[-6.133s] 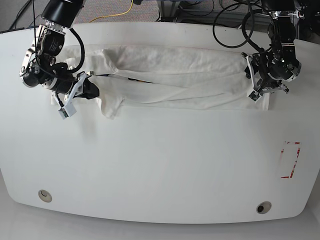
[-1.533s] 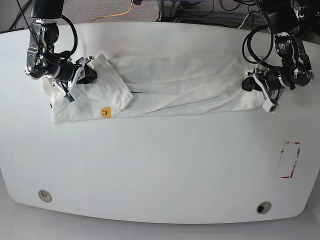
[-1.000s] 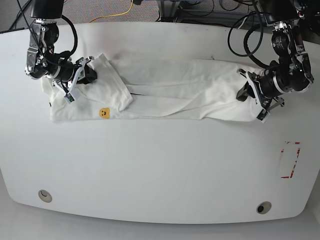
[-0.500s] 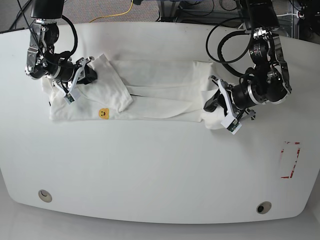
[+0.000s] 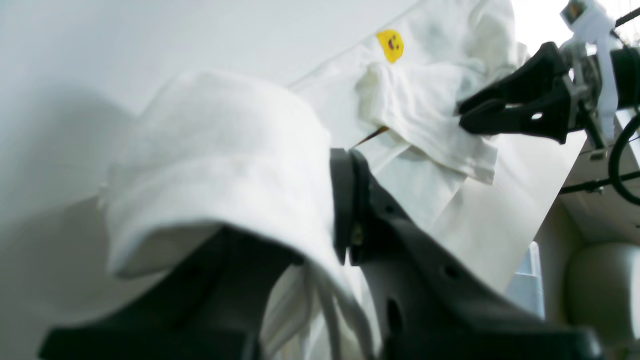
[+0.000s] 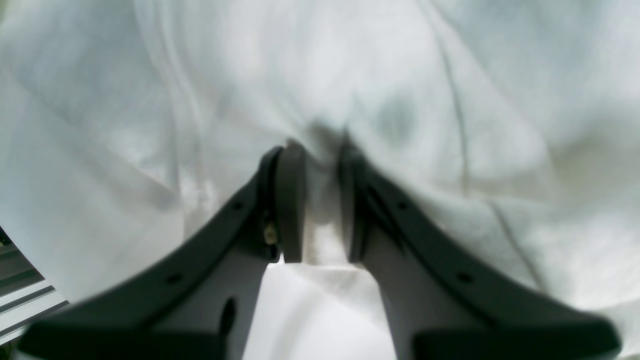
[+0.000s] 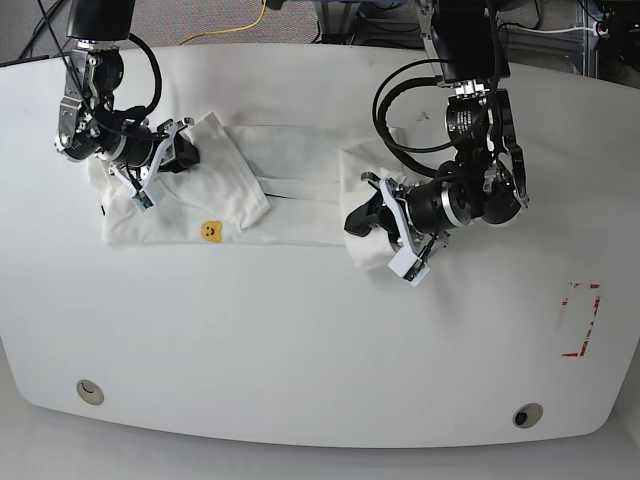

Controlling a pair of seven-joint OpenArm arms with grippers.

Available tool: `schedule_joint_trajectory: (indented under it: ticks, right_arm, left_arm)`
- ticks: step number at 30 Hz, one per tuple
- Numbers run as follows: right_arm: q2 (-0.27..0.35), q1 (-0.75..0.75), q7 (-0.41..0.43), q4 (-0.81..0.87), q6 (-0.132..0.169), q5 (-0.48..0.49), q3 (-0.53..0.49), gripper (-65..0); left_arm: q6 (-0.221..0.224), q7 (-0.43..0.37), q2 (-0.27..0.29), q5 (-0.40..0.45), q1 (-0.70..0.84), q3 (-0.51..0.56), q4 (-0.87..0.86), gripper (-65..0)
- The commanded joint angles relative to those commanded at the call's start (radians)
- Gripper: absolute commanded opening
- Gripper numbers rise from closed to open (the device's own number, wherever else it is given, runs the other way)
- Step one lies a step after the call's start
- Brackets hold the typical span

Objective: Layout the t-shirt on the table in an organized manner, then fold the t-shirt properly
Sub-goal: 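Fold the shirt end over toward the right gripper with the left gripper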

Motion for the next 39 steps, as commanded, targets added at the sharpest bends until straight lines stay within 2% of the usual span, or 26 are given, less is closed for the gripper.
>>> schedule_joint_trajectory:
  ticks: [4, 6, 10, 12, 21, 25, 28, 34, 39]
  right_arm:
    - [0.0, 0.0, 0.0, 0.0, 0.0, 0.0, 0.0, -52.0]
    - [0.0, 0.0, 0.0, 0.0, 0.0, 0.0, 0.0, -52.0]
    - [0.0, 0.0, 0.0, 0.0, 0.0, 0.0, 0.0, -52.0]
    - [0.0, 0.0, 0.0, 0.0, 0.0, 0.0, 0.0, -52.0]
    - [0.0, 0.0, 0.0, 0.0, 0.0, 0.0, 0.0, -52.0]
    - [0.0, 0.0, -0.003, 0.0, 0.0, 0.0, 0.0, -52.0]
    - [0.0, 0.0, -0.003, 0.0, 0.0, 0.0, 0.0, -52.0]
    - [-0.002, -0.002, -0.003, 0.0, 0.0, 0.0, 0.0, -52.0]
    - [-0.002, -0.005, -0.003, 0.0, 0.0, 0.0, 0.0, -52.0]
  left_arm:
    - [0.0, 0.0, 0.002, -0.003, -0.017, 0.0, -0.031, -57.9]
    - [0.0, 0.002, 0.009, -0.003, -0.028, 0.0, -0.048, -51.9]
    - [0.0, 0.005, 0.012, -0.005, -0.029, 0.038, -0.057, -35.8]
    - [0.0, 0.005, 0.011, -0.008, -0.028, 0.068, -0.055, -32.6]
    - [0.0, 0.006, 0.015, -0.029, -0.029, 0.265, -0.054, -32.4]
    - [0.0, 0.006, 0.011, -0.104, -0.031, 0.292, -0.052, -32.4]
    - [0.0, 0.005, 0.005, -0.123, -0.032, 0.285, -0.031, -32.4]
    - [0.0, -0.003, -0.077, -0.121, -0.032, 0.209, -0.009, -32.4]
    - [0.0, -0.028, -0.152, -0.107, -0.028, 0.209, -0.006, -32.1]
